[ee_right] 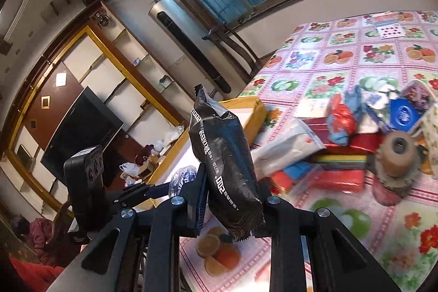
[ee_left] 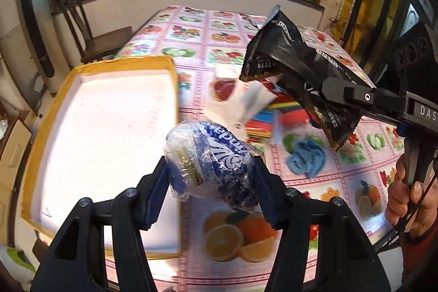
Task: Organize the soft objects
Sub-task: 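Carry both items into the cardboard box and open both tools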
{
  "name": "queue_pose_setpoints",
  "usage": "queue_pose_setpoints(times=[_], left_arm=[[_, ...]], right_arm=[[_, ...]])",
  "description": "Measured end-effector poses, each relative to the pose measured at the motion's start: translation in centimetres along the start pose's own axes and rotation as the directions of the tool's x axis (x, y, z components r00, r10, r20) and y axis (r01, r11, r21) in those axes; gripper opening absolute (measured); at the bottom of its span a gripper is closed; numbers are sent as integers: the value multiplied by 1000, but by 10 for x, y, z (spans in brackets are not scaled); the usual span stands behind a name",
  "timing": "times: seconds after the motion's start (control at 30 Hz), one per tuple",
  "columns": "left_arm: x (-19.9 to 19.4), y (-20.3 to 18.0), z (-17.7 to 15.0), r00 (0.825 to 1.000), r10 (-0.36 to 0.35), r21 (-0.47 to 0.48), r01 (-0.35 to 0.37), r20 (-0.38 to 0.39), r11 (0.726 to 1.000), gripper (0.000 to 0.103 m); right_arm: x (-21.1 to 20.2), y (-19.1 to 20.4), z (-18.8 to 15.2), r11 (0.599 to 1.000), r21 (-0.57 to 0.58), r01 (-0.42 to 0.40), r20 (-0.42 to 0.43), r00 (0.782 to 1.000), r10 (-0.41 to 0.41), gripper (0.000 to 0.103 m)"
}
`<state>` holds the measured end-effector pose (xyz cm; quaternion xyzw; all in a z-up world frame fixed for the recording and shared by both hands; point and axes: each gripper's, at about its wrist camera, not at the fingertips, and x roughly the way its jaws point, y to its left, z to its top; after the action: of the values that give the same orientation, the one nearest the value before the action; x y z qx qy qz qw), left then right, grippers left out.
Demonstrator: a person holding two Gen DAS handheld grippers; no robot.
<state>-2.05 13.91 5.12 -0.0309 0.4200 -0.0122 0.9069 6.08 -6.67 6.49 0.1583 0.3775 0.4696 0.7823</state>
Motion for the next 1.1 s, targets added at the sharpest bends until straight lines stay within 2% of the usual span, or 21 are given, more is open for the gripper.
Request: queue_pose_setpoints(times=[0.2,0.3,0.43,0.53,0.6,0.63,0.7,0.73,0.77,0.8,0.87,1.0,1.1], left_arm=[[14,68,23,990,141,-98,-141,-11,985,57],[35,86,38,981,189,-119,-192,-33,974,58],[71,102,52,964,251,-122,-260,-84,958,58],[92,118,56,958,260,-139,-277,-124,951,58],[103,127,58,955,259,-162,-281,-145,946,59],[108,132,58,953,260,-169,-285,-155,944,60],[113,138,59,953,257,-183,-285,-163,941,63],[112,138,60,951,261,-187,-290,-165,939,66],[111,140,59,950,269,-194,-298,-160,935,77],[108,142,59,949,276,-204,-303,-150,931,84],[99,144,60,952,279,-228,-302,-129,925,84],[74,137,58,955,286,-229,-297,-80,927,84],[49,121,51,971,236,-233,-238,-35,943,85]], right_arm=[[97,20,24,1000,27,-13,-67,998,14,24],[140,27,38,999,26,32,-90,995,-30,24],[189,25,48,990,42,135,-122,984,-129,24],[210,17,49,981,51,187,-134,975,-179,26],[221,11,49,978,64,198,-164,969,-185,29],[223,9,49,977,72,198,-173,968,-183,29],[221,5,48,978,80,191,-179,968,-175,42],[219,6,48,980,77,185,-173,970,-170,43],[214,8,48,981,65,183,-160,972,-171,44],[207,11,49,979,46,198,-138,972,-190,45],[191,13,52,980,45,195,-103,977,-189,50],[142,18,52,988,43,151,-28,988,-150,50],[96,23,43,991,20,134,15,991,-134,53]])
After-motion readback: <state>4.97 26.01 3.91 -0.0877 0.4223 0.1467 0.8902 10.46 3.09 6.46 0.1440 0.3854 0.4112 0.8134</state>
